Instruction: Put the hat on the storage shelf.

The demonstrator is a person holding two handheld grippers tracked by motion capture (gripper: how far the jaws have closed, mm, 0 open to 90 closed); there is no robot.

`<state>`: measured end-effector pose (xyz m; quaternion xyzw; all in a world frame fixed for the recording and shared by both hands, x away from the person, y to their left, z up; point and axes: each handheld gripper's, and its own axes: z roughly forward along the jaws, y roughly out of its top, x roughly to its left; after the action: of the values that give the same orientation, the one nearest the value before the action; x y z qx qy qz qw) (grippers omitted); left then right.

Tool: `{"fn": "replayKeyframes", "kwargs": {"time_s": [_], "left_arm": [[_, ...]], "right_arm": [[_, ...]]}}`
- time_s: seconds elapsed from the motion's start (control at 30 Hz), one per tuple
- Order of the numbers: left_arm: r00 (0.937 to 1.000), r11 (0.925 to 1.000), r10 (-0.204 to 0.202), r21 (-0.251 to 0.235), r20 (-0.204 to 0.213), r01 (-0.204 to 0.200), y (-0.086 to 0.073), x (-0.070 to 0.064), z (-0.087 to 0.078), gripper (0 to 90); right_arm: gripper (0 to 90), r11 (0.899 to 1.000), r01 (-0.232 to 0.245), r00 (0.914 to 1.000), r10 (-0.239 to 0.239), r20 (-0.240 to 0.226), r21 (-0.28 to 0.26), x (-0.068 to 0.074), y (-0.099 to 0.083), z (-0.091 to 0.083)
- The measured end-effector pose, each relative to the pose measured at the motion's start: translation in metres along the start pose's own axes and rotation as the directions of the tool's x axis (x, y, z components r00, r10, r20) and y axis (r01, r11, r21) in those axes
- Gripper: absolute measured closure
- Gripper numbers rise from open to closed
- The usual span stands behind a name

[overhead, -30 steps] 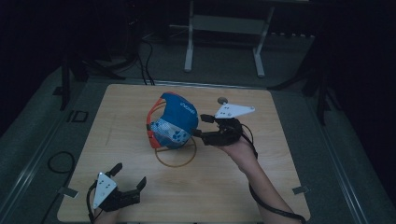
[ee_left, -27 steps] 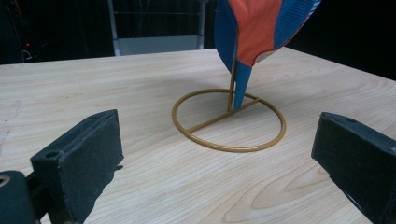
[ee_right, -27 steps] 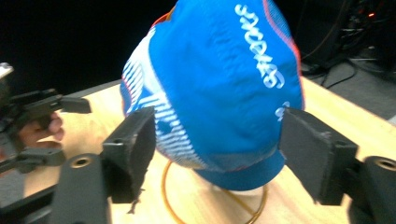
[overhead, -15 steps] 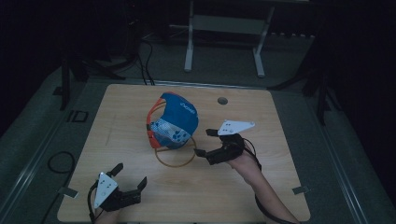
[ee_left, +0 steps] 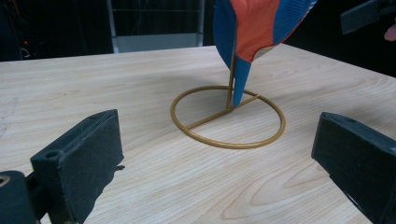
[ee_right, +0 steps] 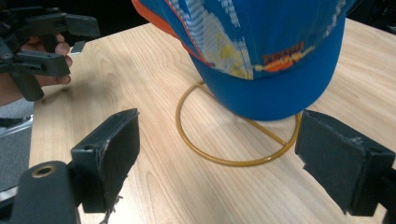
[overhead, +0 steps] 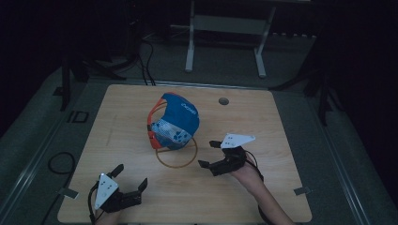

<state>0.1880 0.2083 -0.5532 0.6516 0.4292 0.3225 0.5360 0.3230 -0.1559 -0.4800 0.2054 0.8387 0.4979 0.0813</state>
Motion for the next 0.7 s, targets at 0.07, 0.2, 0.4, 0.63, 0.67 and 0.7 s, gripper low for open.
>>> {"fn": "replayKeyframes", "kwargs": {"time_s": [0.07,0.2,0.4,0.63,0.67,0.7], "left_arm": [[1.0,1.0,0.0,0.002,0.001,0.0,0.0,0.0,0.0,2.2],[1.0,1.0,0.004,0.005,0.005,-0.004,0.0,0.0,0.0,2.2],[0.9999,1.0,0.002,0.009,0.01,-0.002,-0.001,-0.001,0.002,2.2],[0.9999,0.9999,0.005,0.015,0.009,-0.005,-0.002,-0.001,0.002,2.2],[0.9999,0.9999,0.006,0.014,0.009,-0.007,-0.002,-0.001,0.002,2.2],[0.9999,0.9999,0.005,0.015,0.011,-0.005,-0.002,-0.001,0.002,2.2]], "right_arm": [[13.8,1.0,-0.005,1.0,0.005,0.008,0.005,-0.001,-0.005,0.001],[13.7,1.0,-0.017,0.9998,0.017,0.012,0.017,-0.002,-0.018,0.005],[13.7,0.998,-0.017,0.9999,0.017,0.0,0.061,-0.002,-0.037,0.012],[13.8,0.995,-0.022,0.9997,0.023,-0.011,0.093,-0.003,-0.057,0.015],[13.8,0.995,-0.024,0.9996,0.025,-0.011,0.098,-0.002,-0.06,0.015],[13.8,0.995,-0.026,0.9995,0.028,-0.012,0.101,-0.002,-0.062,0.015]]}}
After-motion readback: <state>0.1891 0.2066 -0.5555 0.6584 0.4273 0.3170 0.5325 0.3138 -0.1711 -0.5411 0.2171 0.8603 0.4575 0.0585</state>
